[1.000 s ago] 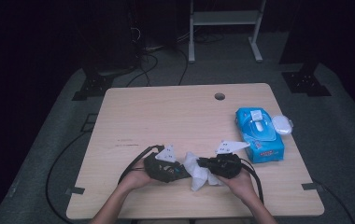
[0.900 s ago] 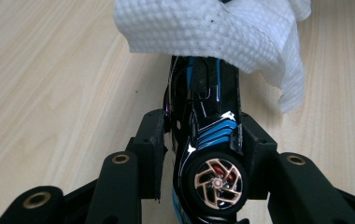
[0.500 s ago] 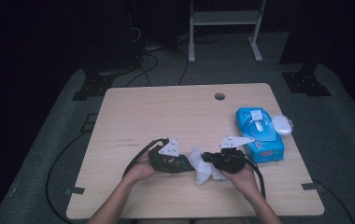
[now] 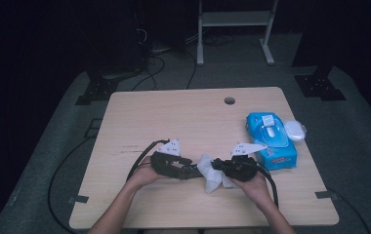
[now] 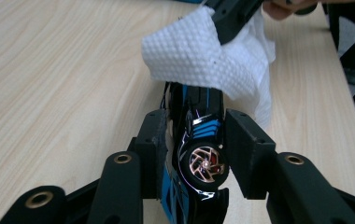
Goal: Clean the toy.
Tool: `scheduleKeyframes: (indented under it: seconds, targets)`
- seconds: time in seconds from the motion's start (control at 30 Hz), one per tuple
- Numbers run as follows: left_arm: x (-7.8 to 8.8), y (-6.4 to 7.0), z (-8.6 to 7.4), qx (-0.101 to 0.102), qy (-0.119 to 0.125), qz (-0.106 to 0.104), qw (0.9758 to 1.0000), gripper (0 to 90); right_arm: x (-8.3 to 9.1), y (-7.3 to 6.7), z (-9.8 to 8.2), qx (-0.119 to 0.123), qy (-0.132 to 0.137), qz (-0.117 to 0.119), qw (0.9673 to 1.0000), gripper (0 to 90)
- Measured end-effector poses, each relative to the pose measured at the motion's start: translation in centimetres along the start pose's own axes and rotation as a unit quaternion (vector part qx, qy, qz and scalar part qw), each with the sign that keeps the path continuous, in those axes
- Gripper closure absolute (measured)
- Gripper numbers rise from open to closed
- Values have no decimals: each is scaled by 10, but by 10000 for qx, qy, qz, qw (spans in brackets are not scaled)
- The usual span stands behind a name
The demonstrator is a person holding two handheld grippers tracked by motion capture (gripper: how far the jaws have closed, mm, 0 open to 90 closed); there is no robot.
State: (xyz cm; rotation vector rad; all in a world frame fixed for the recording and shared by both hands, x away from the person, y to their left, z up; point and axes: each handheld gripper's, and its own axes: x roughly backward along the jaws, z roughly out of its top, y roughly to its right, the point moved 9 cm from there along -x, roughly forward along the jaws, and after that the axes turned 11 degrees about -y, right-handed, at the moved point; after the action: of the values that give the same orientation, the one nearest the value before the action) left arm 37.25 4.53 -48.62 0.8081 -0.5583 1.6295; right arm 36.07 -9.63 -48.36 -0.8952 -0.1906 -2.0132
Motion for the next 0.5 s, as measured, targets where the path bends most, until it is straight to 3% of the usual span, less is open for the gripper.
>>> scheduleKeyframes:
  seconds: [0.5]
  targets:
    - [-5,6,-2,175,-224,-204,9994,489,4,-9,-8,121,-59,90,9999,865]
